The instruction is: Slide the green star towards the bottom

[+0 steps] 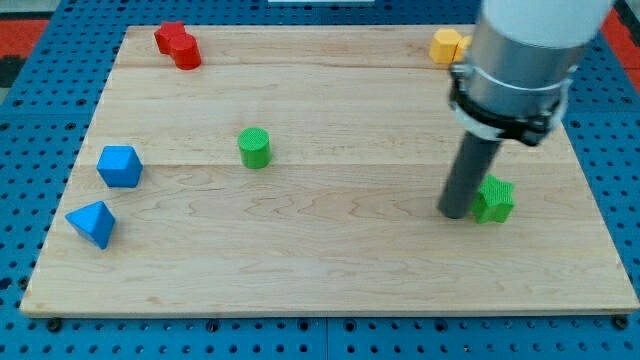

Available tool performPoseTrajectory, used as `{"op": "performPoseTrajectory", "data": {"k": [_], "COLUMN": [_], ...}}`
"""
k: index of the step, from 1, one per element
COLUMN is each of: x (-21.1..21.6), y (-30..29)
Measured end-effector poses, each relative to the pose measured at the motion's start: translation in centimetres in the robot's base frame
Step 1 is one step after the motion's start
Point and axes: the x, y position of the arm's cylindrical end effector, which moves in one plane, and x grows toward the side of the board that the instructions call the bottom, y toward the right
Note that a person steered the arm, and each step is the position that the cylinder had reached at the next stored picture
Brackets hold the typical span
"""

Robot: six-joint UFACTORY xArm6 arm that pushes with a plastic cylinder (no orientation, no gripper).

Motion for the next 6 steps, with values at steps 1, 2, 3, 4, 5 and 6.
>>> {"op": "performPoseTrajectory", "data": {"k": [1, 2, 3, 4, 5, 6], "x": [-6.1, -6.6, -2.0, -0.7, -0.7, -0.7], "y": [2.6, 5.7, 6.3, 6.3, 6.1, 6.1]}}
